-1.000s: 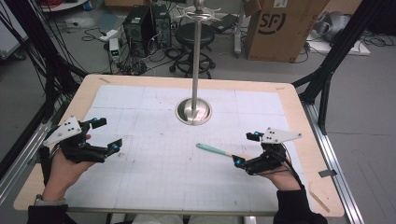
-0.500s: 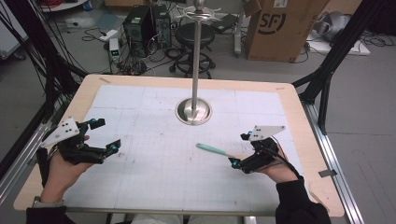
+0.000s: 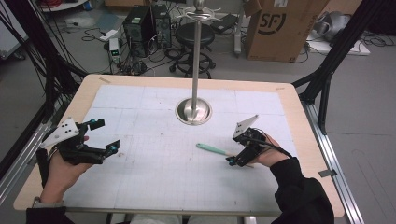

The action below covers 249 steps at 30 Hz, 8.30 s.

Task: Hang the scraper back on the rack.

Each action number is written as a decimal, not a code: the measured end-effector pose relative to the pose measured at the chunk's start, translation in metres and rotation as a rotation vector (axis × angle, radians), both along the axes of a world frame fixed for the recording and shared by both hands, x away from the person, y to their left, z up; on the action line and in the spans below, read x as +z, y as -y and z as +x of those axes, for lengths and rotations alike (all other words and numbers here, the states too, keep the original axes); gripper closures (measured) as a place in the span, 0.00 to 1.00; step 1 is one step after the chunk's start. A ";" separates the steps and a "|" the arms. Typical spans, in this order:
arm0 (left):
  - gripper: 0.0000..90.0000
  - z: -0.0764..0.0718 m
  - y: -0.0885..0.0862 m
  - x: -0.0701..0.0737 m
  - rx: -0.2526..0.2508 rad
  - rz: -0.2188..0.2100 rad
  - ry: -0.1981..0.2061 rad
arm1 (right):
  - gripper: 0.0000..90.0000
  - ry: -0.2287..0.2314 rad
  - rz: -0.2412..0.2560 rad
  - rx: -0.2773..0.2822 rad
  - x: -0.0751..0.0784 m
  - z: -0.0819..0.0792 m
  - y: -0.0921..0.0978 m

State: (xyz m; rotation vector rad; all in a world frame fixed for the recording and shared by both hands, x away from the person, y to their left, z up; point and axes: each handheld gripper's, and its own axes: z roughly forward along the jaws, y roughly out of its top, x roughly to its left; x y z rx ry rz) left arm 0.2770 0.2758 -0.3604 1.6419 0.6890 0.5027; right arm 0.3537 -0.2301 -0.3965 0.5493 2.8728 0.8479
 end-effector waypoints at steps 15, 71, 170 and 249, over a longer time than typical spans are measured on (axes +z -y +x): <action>0.02 -0.001 -0.002 -0.001 0.005 -0.012 -0.007 | 0.69 -0.116 -0.275 0.080 -0.013 0.020 -0.025; 0.02 -0.004 -0.005 -0.003 0.018 0.004 -0.007 | 0.90 0.256 0.612 -0.297 0.085 0.022 0.018; 0.02 -0.034 -0.041 -0.010 0.135 0.057 -0.024 | 0.90 0.405 0.700 -0.401 0.155 0.080 -0.018; 0.02 -0.033 -0.046 -0.011 0.140 0.045 -0.030 | 0.89 0.410 0.678 -0.398 0.149 0.088 -0.033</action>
